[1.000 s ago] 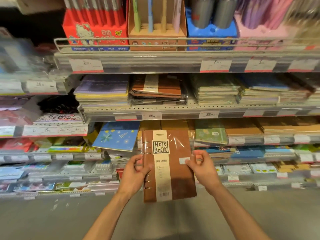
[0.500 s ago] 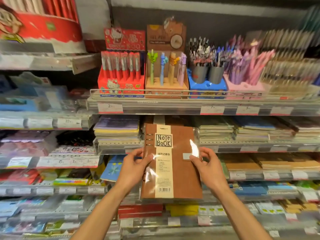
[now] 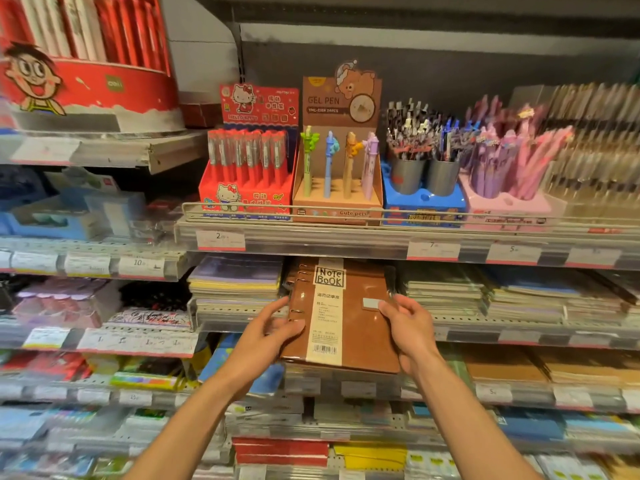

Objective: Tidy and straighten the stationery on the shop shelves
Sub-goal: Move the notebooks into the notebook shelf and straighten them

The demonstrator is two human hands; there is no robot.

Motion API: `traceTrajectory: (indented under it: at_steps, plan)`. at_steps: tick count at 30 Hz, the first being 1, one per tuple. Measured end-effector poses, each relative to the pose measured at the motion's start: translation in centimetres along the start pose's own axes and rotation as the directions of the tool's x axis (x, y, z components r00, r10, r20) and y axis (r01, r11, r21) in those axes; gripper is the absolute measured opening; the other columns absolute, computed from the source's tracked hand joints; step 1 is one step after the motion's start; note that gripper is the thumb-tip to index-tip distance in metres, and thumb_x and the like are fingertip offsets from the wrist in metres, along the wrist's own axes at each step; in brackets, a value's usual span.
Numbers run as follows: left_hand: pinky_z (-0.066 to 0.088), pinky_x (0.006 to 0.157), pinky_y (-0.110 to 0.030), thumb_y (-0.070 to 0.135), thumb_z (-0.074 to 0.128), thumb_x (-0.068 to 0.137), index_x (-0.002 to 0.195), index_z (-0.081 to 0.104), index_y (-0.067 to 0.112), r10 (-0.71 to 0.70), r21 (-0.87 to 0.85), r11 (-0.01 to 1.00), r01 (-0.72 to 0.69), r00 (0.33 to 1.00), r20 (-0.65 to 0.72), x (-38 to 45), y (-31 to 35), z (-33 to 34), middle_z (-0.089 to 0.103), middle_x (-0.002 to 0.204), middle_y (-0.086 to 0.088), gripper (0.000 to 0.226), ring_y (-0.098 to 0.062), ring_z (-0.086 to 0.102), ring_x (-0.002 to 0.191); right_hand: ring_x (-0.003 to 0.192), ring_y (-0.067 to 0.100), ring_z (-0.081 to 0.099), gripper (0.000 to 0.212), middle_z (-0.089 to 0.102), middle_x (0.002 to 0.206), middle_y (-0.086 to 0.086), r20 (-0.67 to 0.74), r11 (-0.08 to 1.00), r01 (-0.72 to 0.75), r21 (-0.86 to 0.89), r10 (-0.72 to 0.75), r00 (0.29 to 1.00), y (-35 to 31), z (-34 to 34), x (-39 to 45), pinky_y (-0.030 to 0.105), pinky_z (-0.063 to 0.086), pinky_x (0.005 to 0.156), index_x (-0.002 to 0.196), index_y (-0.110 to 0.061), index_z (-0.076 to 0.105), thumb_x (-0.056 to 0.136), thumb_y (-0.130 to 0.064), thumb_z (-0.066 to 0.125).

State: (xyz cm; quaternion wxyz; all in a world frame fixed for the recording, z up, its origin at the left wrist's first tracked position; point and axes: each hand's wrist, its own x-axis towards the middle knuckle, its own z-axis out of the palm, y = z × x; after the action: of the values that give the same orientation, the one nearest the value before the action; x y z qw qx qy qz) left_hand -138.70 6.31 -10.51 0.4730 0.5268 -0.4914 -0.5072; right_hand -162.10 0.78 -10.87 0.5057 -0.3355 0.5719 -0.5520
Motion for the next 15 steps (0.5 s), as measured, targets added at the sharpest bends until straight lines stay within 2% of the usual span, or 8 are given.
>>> traceTrajectory:
  at_steps: [2, 4, 9, 12, 15]
  plan:
    - [0.054, 0.095, -0.048, 0.014, 0.069, 0.090, 0.137, 0.043, 0.037, -0.021, -0.036, 0.999, 0.024, 0.997, 0.074, -0.4, -0.3, -0.2, 0.075, 0.109, -0.004, 0.058, -0.021, 0.072, 0.100, 0.087, 0.020, 0.072, 0.047, 0.070, 0.111, 0.006, 0.004, 1.000, 0.003, -0.005, -0.003, 1.000, -0.3, 0.3, 0.3, 0.032, 0.057, 0.062, 0.139, -0.019, 0.048, 0.095, -0.018, 0.065]
    - [0.050, 0.099, -0.055, 0.007, 0.068, 0.089, 0.139, 0.044, 0.034, -0.011, -0.076, 0.997, 0.016, 0.997, 0.072, -0.4, -0.4, -0.3, 0.075, 0.111, -0.008, 0.061, -0.027, 0.071, 0.103, 0.091, 0.020, 0.070, 0.049, 0.067, 0.118, 0.007, 0.031, 1.000, -0.001, -0.025, 0.002, 1.000, -0.8, 0.4, 0.4, 0.033, 0.058, 0.064, 0.140, -0.020, 0.048, 0.095, -0.022, 0.066]
    - [0.054, 0.094, -0.047, 0.000, 0.065, 0.088, 0.139, 0.049, 0.031, 0.012, -0.182, 0.983, -0.007, 0.999, 0.030, 0.1, -1.1, 0.2, 0.073, 0.115, -0.007, 0.061, -0.027, 0.070, 0.105, 0.105, 0.016, 0.063, 0.063, 0.056, 0.139, 0.003, 0.171, 0.983, 0.046, -0.177, -0.016, 0.985, -1.1, -1.4, -1.1, 0.030, 0.056, 0.073, 0.151, -0.028, 0.031, 0.097, -0.032, 0.061]
    - [0.050, 0.099, -0.052, -0.001, 0.064, 0.089, 0.141, 0.047, 0.030, 0.026, -0.209, 0.978, -0.021, 0.999, 0.023, 0.3, -1.9, 0.3, 0.072, 0.118, -0.007, 0.063, -0.027, 0.069, 0.108, 0.098, 0.016, 0.069, 0.070, 0.067, 0.121, 0.001, 0.198, 0.971, 0.035, -0.238, 0.013, 0.980, -0.1, -3.1, -3.0, 0.032, 0.058, 0.073, 0.153, -0.029, 0.027, 0.095, -0.031, 0.064]
    - [0.052, 0.096, -0.049, 0.000, 0.065, 0.088, 0.141, 0.048, 0.029, 0.036, -0.238, 0.971, -0.036, 0.999, -0.007, 0.9, -2.1, 0.3, 0.072, 0.118, -0.006, 0.063, -0.028, 0.070, 0.107, 0.090, 0.022, 0.075, 0.067, 0.074, 0.107, 0.007, 0.264, 0.988, -0.050, -0.145, 0.087, 0.961, 1.1, -4.0, -4.2, 0.039, 0.062, 0.077, 0.150, -0.024, 0.034, 0.092, -0.016, 0.068]
